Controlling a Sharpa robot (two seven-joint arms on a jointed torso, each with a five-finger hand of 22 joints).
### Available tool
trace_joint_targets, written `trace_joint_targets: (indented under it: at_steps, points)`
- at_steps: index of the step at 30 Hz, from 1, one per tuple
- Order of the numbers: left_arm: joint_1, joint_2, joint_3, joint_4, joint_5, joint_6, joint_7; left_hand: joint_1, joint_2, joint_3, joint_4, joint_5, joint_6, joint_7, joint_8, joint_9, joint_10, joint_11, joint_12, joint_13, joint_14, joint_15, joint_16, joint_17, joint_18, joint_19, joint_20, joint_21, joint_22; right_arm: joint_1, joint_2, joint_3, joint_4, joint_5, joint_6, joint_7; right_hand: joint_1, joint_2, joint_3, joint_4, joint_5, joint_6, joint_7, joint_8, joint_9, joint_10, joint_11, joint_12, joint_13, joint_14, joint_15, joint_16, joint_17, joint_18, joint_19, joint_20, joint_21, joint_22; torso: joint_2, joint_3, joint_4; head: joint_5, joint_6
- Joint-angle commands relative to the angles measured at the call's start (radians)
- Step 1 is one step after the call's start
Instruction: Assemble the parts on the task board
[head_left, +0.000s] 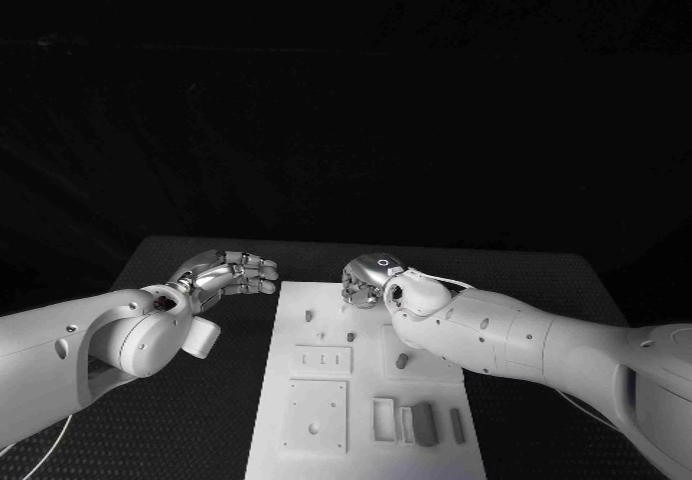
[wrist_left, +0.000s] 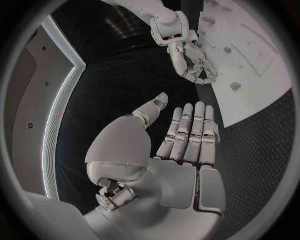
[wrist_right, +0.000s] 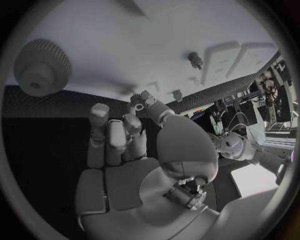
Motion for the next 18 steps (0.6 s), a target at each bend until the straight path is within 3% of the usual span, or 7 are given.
trace_joint_targets:
  at_steps: [1, 9, 18]
  points:
    - [0.002, 0.003, 0.001, 0.002, 0.004, 0.013, 0.006, -0.009, 0.001, 0.000, -0.002, 0.004, 0.000, 0.011, -0.007, -0.001, 0.006, 0.005, -0.007, -0.002, 0.003, 0.000, -0.004, 0.002, -0.008, 0.006, 0.002, -0.005, -0.002, -0.003, 0.003, -0.001, -0.001, 0.022, 0.014, 0.003, -0.011, -0.022, 0.002, 0.003, 0.000, -0.025, 0.036, -0.028, -0.013, -0.013, 0.010, -0.010, -0.005, -0.007, 0.009, -0.006, -0.004, 0.055, -0.002, -0.005, -0.007, 0.011, 0.000, 0.0009, 0.0002, 0.000, 0.000]
    - [0.002, 0.001, 0.001, 0.002, 0.004, 0.012, 0.006, -0.010, 0.001, 0.000, -0.002, 0.004, -0.001, 0.011, -0.007, -0.002, 0.005, 0.005, -0.007, -0.002, 0.003, 0.000, -0.004, 0.002, -0.008, 0.007, 0.002, -0.006, -0.002, -0.003, 0.000, -0.002, 0.000, 0.042, -0.015, 0.008, -0.039, -0.072, 0.009, 0.017, 0.000, -0.115, 0.073, -0.084, -0.040, -0.025, 0.047, -0.014, -0.008, -0.017, 0.044, -0.003, -0.016, 0.055, -0.001, -0.006, -0.014, 0.009, -0.001, 0.0002, -0.0007, 0.001, 0.000]
    - [0.002, 0.001, 0.001, 0.001, 0.004, 0.012, 0.006, -0.010, 0.001, 0.000, -0.002, 0.004, -0.001, 0.011, -0.007, -0.002, 0.005, 0.005, -0.008, -0.002, 0.004, 0.000, -0.005, 0.002, -0.008, 0.007, 0.002, -0.006, -0.002, -0.003, -0.013, -0.001, 0.007, 0.043, -0.032, 0.013, -0.038, -0.077, 0.017, 0.021, 0.000, -0.124, 0.078, -0.089, -0.043, -0.029, 0.051, -0.013, -0.008, -0.018, 0.049, -0.002, -0.016, 0.055, 0.001, -0.007, -0.016, 0.010, -0.001, 0.0010, -0.0010, 0.002, 0.000]
